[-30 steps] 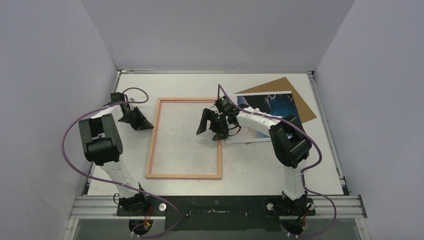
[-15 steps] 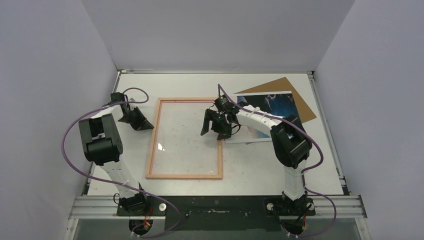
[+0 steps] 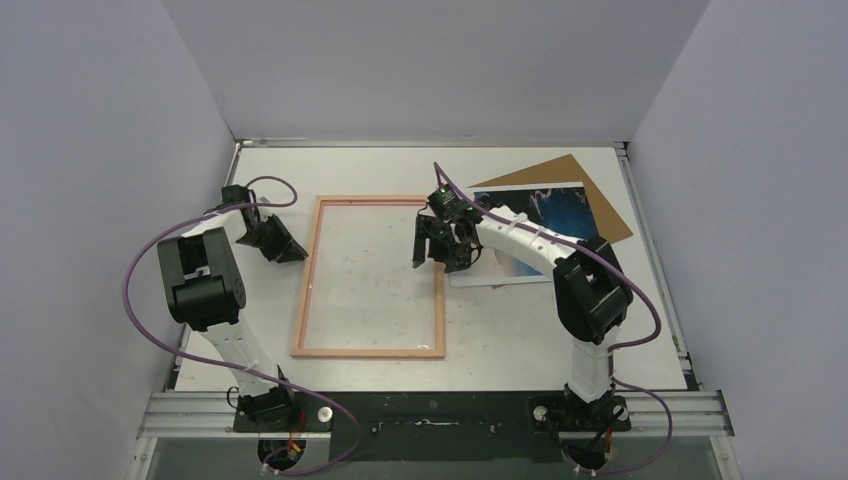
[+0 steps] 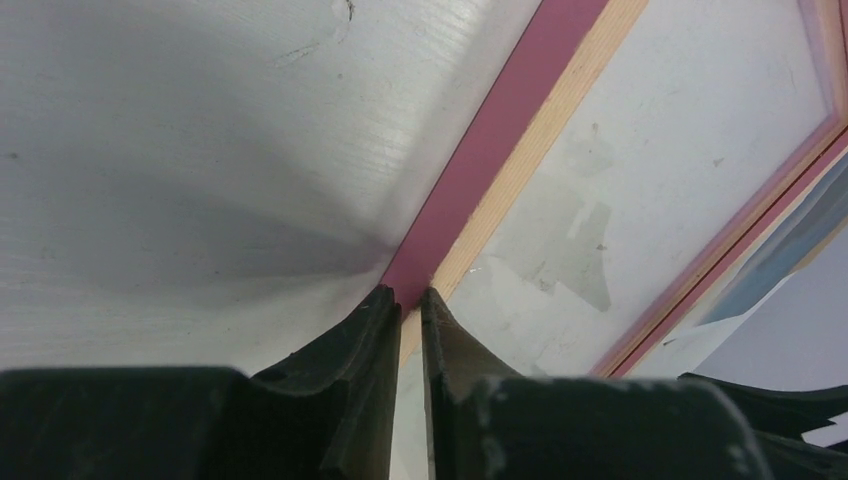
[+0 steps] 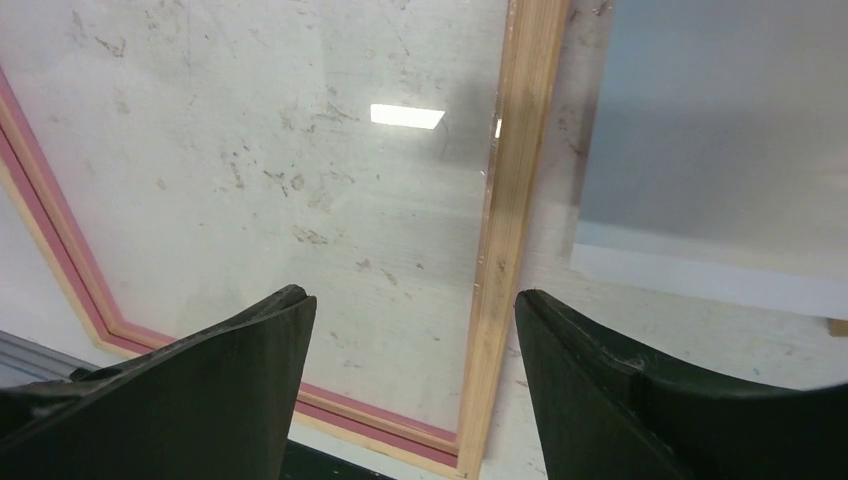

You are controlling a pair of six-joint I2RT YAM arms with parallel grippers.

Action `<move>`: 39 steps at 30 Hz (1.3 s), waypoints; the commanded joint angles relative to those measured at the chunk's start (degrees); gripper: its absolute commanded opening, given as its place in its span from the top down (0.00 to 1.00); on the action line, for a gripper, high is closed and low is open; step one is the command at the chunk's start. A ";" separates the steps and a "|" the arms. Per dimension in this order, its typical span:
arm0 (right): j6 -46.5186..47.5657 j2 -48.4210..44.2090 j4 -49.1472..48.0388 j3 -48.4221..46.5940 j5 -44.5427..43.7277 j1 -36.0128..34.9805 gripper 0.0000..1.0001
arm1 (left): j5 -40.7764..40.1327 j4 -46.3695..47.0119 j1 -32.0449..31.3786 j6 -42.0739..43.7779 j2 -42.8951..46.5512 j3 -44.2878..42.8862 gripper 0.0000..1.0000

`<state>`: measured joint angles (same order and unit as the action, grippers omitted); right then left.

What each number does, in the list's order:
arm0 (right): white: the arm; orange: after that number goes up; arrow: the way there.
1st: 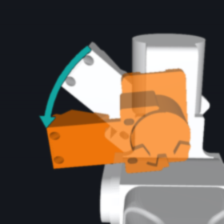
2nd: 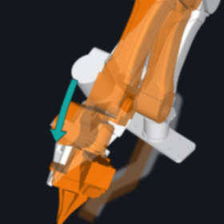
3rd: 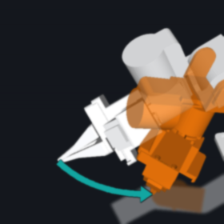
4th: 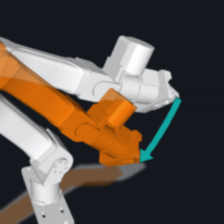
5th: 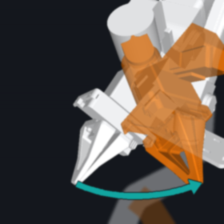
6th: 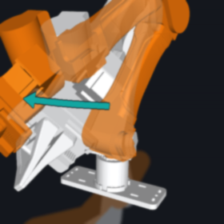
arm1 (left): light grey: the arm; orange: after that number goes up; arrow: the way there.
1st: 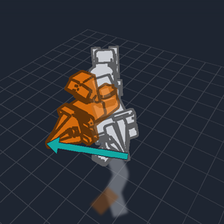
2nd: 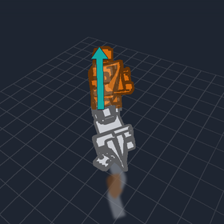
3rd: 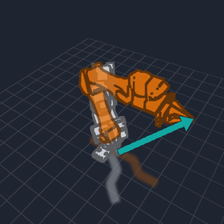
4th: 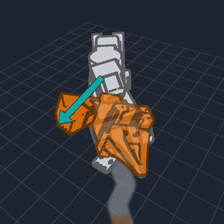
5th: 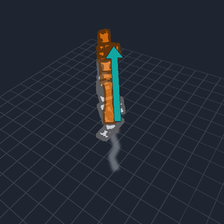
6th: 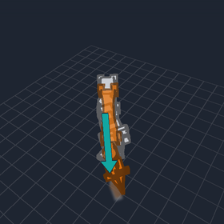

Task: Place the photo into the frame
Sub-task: Move the photo frame to the center of the board.

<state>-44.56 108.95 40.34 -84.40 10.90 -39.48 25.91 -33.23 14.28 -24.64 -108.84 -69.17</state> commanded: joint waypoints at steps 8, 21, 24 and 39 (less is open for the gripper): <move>4.42 -2.12 0.21 1.71 -4.22 -1.49 0.26 | -2.40 -2.20 -0.49 1.66 2.16 -0.45 0.69; 4.23 4.13 -1.60 1.16 -0.87 -3.64 0.39 | -0.14 -2.93 -0.67 1.79 4.02 0.82 0.65; 4.12 4.20 -3.04 1.49 0.37 -3.76 0.41 | 0.19 -3.34 -0.66 1.80 4.43 0.49 0.65; 5.87 -4.19 -4.31 1.66 -7.10 -4.20 0.40 | -2.01 -7.08 -0.70 1.79 10.04 -5.70 0.64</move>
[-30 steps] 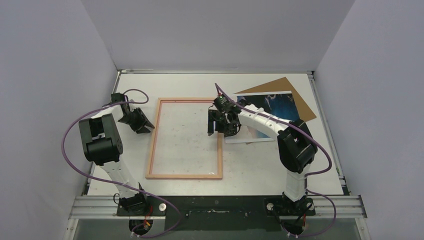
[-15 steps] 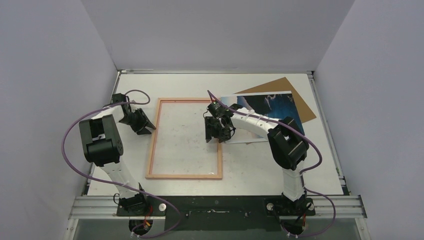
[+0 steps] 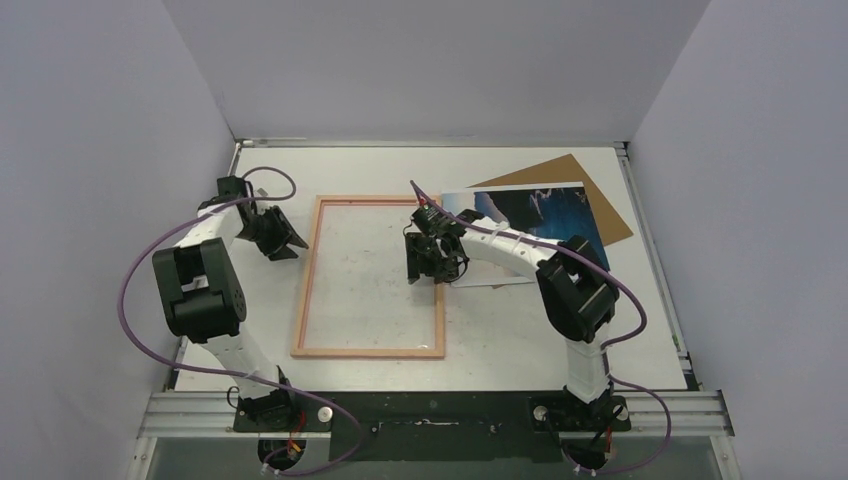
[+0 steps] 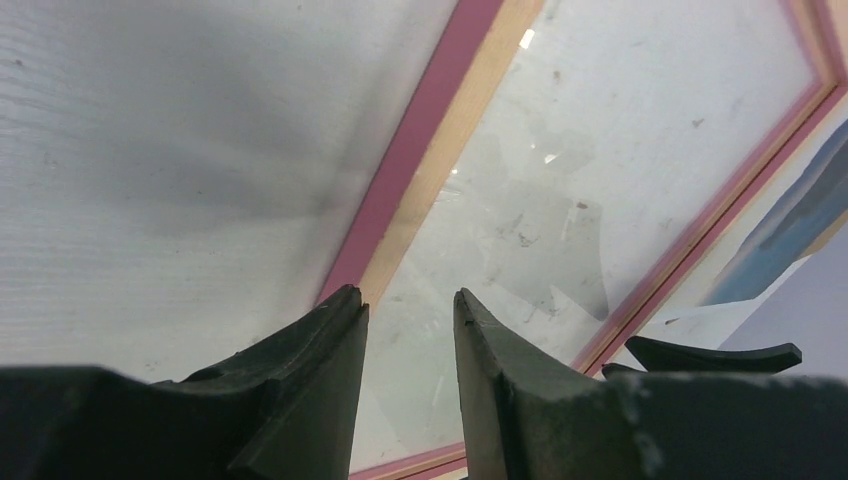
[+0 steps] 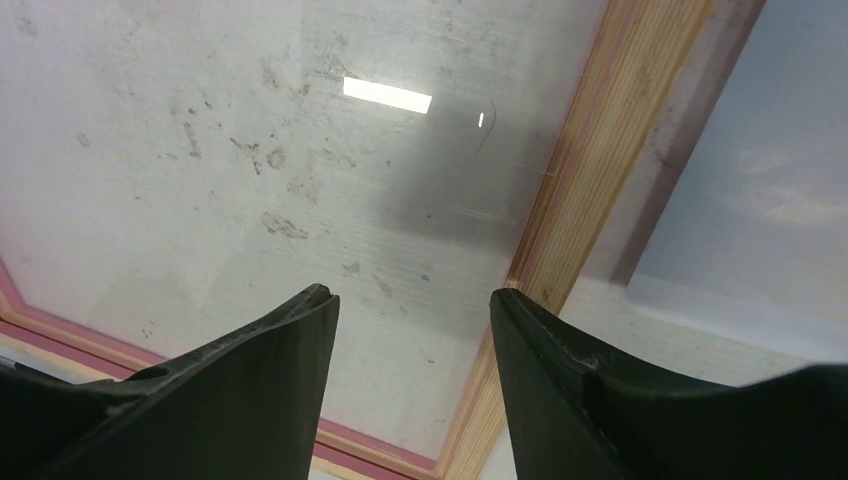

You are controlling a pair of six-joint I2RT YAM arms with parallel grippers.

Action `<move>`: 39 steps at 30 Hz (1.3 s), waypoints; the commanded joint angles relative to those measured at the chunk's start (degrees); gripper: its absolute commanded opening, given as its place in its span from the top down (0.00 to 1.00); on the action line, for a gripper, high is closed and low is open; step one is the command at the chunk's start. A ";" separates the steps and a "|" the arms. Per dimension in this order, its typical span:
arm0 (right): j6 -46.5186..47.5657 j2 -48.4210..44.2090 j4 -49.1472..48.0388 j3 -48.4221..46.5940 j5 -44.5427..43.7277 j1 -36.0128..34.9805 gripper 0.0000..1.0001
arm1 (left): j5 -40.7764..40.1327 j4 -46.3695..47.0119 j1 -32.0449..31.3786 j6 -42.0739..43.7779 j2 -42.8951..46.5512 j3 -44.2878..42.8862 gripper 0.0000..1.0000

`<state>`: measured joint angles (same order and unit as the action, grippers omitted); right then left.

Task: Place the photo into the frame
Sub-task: Move the photo frame to the center of the board.

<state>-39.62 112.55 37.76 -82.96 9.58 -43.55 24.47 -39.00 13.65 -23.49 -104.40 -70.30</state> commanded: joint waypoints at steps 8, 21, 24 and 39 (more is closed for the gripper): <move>-1.27 -12.33 -2.51 6.26 -11.34 1.80 0.32 | -0.65 -2.24 -0.43 0.47 11.79 -6.06 0.59; -1.14 -5.15 -3.71 5.97 -1.64 2.07 0.35 | 3.10 1.51 -6.96 -2.10 16.60 -2.00 0.45; -1.08 -3.75 -4.74 5.61 0.56 2.00 0.34 | 2.84 1.56 -9.05 -2.86 16.46 -1.64 0.45; 2.48 -2.50 -15.40 4.70 6.29 2.01 0.37 | 4.16 2.86 -11.80 -5.81 16.91 -2.09 0.44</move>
<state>-39.20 110.45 27.00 -76.16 15.35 -41.34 27.29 -38.74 2.44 -28.45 -89.67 -71.29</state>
